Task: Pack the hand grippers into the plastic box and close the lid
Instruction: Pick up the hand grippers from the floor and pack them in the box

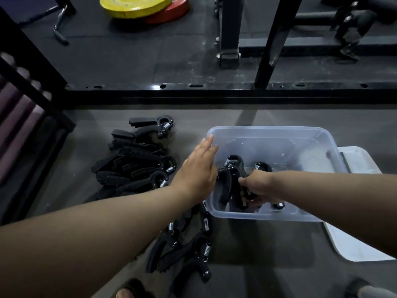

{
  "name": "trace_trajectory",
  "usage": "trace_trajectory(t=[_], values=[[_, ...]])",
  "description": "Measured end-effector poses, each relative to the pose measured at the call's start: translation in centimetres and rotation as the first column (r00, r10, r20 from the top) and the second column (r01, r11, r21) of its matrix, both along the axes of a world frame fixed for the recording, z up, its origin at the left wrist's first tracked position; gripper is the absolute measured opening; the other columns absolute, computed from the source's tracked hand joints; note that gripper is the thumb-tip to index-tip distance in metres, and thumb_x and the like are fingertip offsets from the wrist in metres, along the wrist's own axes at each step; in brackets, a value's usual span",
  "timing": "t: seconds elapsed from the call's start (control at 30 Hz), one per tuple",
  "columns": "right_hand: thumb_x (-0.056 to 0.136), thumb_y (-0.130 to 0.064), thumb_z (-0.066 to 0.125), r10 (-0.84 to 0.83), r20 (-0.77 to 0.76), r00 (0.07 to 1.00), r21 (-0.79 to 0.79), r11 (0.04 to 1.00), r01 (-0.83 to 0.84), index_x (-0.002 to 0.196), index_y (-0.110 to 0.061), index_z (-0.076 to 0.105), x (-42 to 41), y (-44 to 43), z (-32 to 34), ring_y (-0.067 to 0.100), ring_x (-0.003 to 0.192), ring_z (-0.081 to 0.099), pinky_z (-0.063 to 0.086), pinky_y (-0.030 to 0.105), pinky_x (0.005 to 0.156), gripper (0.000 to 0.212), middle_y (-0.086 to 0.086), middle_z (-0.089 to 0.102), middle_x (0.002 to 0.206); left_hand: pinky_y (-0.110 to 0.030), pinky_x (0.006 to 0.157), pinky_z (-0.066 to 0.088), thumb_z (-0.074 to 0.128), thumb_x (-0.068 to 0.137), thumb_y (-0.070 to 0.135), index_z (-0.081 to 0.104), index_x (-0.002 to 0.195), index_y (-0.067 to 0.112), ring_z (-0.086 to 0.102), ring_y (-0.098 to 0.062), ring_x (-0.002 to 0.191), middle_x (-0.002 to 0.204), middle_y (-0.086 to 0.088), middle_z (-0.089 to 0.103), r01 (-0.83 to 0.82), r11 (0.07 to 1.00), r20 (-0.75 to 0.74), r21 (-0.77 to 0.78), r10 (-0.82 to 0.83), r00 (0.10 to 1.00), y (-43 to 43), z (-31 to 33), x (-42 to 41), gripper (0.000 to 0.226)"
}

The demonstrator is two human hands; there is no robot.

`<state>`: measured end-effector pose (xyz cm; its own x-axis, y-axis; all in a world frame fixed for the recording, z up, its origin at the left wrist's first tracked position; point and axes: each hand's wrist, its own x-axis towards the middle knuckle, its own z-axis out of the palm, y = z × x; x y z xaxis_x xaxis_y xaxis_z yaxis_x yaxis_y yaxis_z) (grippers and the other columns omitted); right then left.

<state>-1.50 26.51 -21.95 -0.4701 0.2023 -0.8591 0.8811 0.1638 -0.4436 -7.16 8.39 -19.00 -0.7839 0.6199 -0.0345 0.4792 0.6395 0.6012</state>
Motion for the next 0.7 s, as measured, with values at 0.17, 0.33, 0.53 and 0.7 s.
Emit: trace_trajectory(t=[0.17,0.33,0.53,0.7], values=[[0.090,-0.021,0.062,0.400,0.079,0.913,0.345,0.849,-0.402,0.089,-0.010,0.055,-0.2,0.5,-0.2,0.032,0.073,0.069,0.061,0.044,0.061,0.013,0.013,0.062,0.080,-0.039,0.119,0.018,0.037,0.097,0.019,0.029,0.150,0.016,0.004,-0.008,0.148,0.163,0.009,0.005,-0.013,1.000,-0.007,-0.007,0.013,1.000,0.1,-0.4,0.1,0.054],[0.085,-0.016,0.068,0.648,0.122,0.752,0.346,0.682,-0.644,0.073,-0.013,0.047,-0.4,0.2,1.5,0.018,0.063,0.066,0.059,0.030,0.061,0.025,0.002,0.064,0.074,-0.039,0.119,0.018,0.037,0.098,0.019,0.030,0.150,0.017,0.003,-0.007,0.148,0.163,0.010,0.005,-0.018,1.000,-0.002,-0.013,0.018,1.000,0.2,-0.4,0.1,0.053],[0.077,-0.027,0.077,0.559,0.198,0.805,0.318,0.740,-0.593,0.114,-0.013,0.030,0.1,-0.7,0.3,0.023,0.064,0.067,0.059,0.036,0.058,0.062,0.007,0.060,0.086,-0.040,0.119,0.019,0.036,0.098,0.019,0.030,0.149,0.018,0.002,-0.006,0.148,0.163,0.011,0.004,-0.016,1.000,0.001,-0.019,0.016,1.000,0.2,-0.4,0.1,0.052],[0.080,-0.035,0.072,0.684,0.208,0.700,0.416,0.585,-0.696,0.134,-0.011,0.033,1.5,-1.0,-0.1,0.028,0.119,0.054,0.039,0.028,0.086,0.071,0.009,0.054,0.126,-0.040,0.119,0.018,0.035,0.098,0.019,0.029,0.150,0.018,0.002,-0.006,0.148,0.163,0.011,0.003,-0.013,1.000,-0.002,-0.026,0.013,1.000,0.2,-0.4,0.1,0.052]])
